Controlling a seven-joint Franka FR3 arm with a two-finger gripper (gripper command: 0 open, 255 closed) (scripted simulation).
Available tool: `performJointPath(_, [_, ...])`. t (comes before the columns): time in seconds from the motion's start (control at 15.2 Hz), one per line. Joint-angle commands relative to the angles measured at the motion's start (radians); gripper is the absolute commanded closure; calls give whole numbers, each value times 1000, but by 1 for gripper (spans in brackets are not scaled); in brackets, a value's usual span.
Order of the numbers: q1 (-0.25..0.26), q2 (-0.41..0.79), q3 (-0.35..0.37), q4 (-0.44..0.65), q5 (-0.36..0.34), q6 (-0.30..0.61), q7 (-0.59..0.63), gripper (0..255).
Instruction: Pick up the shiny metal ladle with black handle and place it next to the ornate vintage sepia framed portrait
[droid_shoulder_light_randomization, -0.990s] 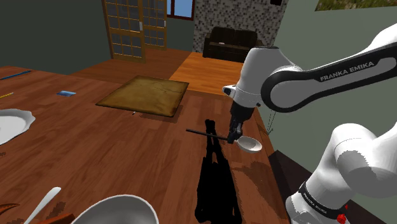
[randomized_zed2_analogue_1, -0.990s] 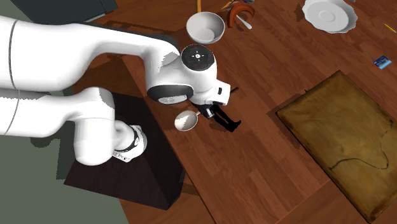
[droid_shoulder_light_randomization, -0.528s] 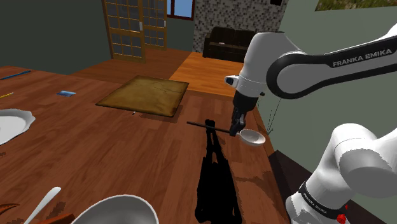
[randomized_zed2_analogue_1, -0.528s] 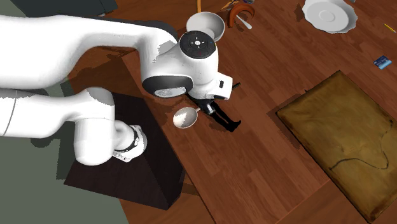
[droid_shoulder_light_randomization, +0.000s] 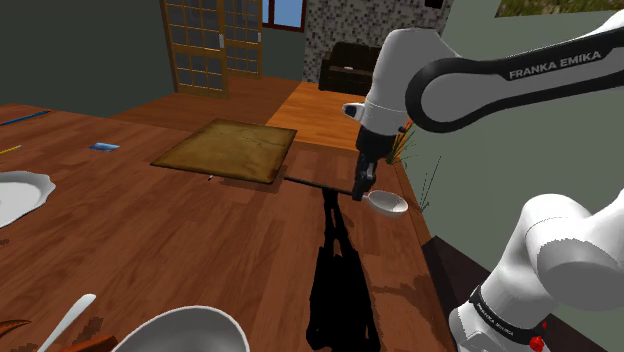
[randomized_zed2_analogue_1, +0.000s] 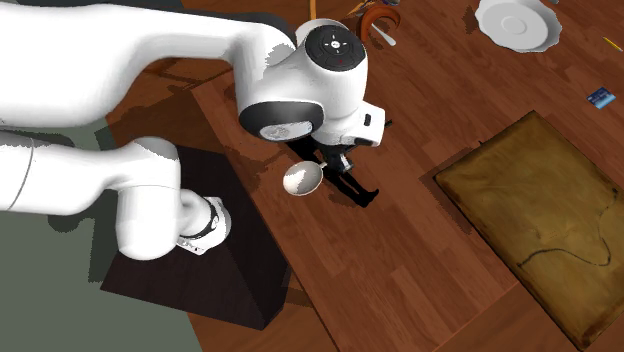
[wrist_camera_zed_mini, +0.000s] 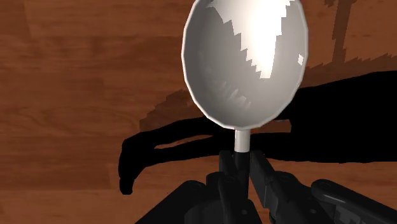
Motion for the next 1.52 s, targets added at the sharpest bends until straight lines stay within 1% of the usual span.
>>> performJointPath(0.0, [-1,79,7,69,-2,10,8,255])
performJointPath(0.26, [-7,249,17,219,-13,31,21,255])
performJointPath(0.59, [-12,450,27,427,-34,23,41,255])
performJointPath(0.92, [-8,647,33,665,-60,-18,62,255])
performJointPath(1.19, [0,811,33,886,-80,-75,77,255])
performJointPath(1.25, [2,833,33,917,-83,-85,78,255])
performJointPath(1.45, [2,842,32,888,-83,-47,78,255])
